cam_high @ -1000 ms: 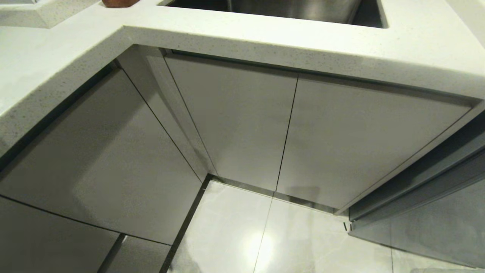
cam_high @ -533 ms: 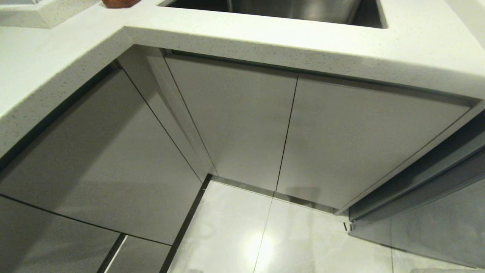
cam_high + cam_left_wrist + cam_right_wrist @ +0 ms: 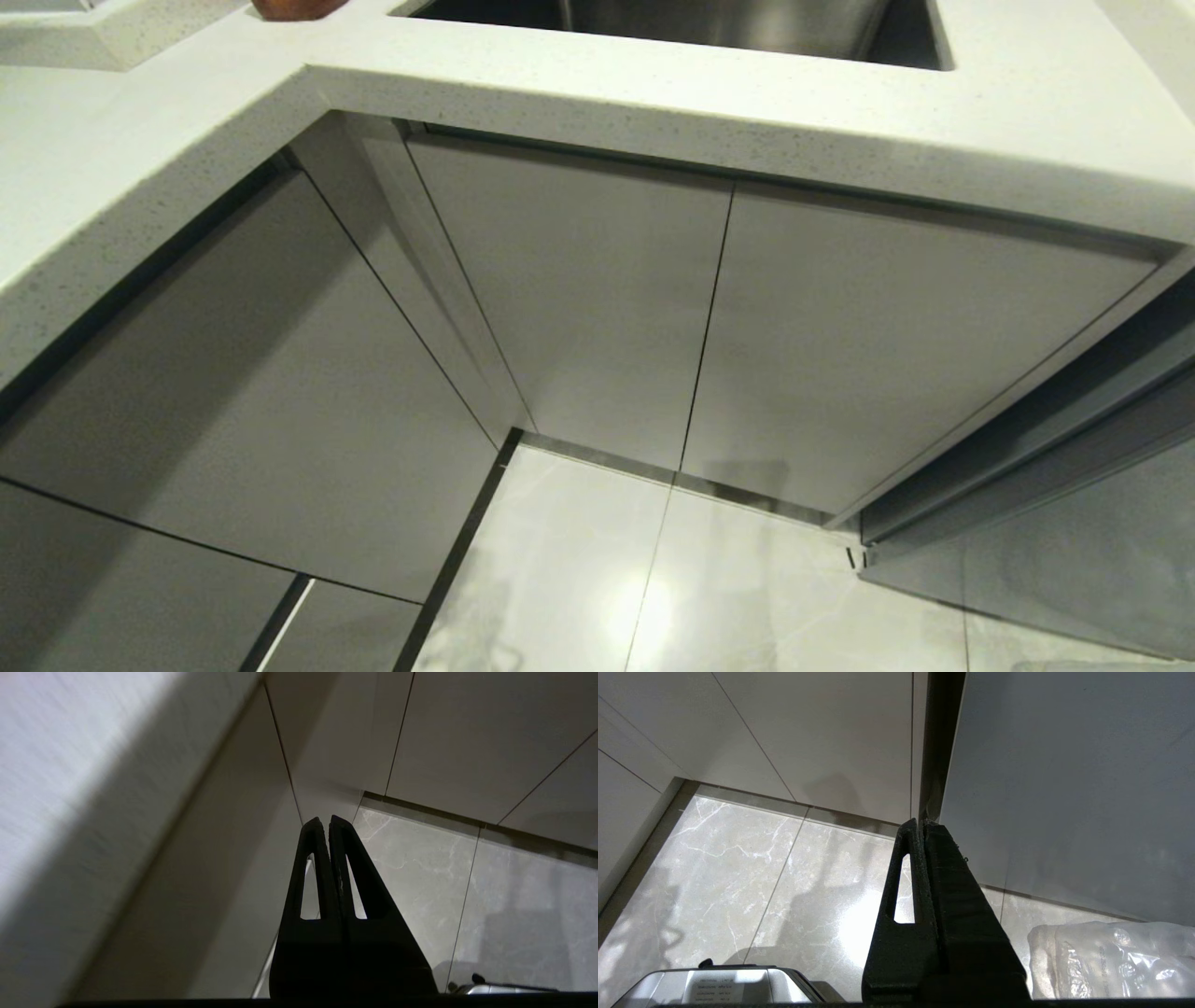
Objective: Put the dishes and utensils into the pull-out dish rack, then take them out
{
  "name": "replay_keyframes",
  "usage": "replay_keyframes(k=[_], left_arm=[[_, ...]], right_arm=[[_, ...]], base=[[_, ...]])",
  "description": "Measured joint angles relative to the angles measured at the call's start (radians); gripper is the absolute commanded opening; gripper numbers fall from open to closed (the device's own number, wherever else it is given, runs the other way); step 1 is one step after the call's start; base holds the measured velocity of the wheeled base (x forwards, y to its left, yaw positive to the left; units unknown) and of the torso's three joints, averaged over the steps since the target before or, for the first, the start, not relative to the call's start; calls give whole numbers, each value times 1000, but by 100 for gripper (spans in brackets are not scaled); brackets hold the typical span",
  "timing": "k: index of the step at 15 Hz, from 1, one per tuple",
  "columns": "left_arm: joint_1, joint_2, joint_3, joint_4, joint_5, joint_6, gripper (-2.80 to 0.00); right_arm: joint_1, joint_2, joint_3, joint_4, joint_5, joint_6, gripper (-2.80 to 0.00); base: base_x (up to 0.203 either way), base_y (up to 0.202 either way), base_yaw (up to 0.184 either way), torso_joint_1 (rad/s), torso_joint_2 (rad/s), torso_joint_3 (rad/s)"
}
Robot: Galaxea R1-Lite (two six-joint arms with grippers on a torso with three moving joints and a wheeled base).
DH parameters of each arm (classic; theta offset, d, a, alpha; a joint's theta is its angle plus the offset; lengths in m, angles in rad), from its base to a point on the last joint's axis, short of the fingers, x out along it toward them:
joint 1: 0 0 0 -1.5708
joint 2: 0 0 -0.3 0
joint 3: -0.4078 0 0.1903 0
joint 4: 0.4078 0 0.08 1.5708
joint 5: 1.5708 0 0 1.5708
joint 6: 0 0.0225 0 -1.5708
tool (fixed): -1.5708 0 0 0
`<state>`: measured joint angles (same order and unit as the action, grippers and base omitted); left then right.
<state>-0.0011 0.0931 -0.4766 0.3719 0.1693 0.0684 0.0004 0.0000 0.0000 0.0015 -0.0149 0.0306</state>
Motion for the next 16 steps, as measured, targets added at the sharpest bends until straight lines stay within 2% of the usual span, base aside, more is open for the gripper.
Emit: replay_keyframes(k=[3,5,7,10,14,16], left_arm=[[5,-63,243,-179,-53,-31,-280],[6,-82,385,-320,-96,-22,-280],[7,-91,451,-417,-142,-1,-280],[7,-94,473,-368,-180,44,-280],[6,-95,477,-368,-173,-54,-280],[7,-96,477,-370,-172,-59,-280]], right_arm=[[0,0,0,0,0,0,-280],[0,0,0,0,0,0,-280],[0,0,0,0,0,0,-280],[0,0,0,0,0,0,-280],[0,0,0,0,0,0,-280],[0,0,0,0,0,0,-280]], base=[[0,0,0,0,0,0],[0,0,0,0,0,0],[0,0,0,0,0,0],[0,0,0,0,0,0],[0,0,0,0,0,0],[0,0,0,0,0,0]])
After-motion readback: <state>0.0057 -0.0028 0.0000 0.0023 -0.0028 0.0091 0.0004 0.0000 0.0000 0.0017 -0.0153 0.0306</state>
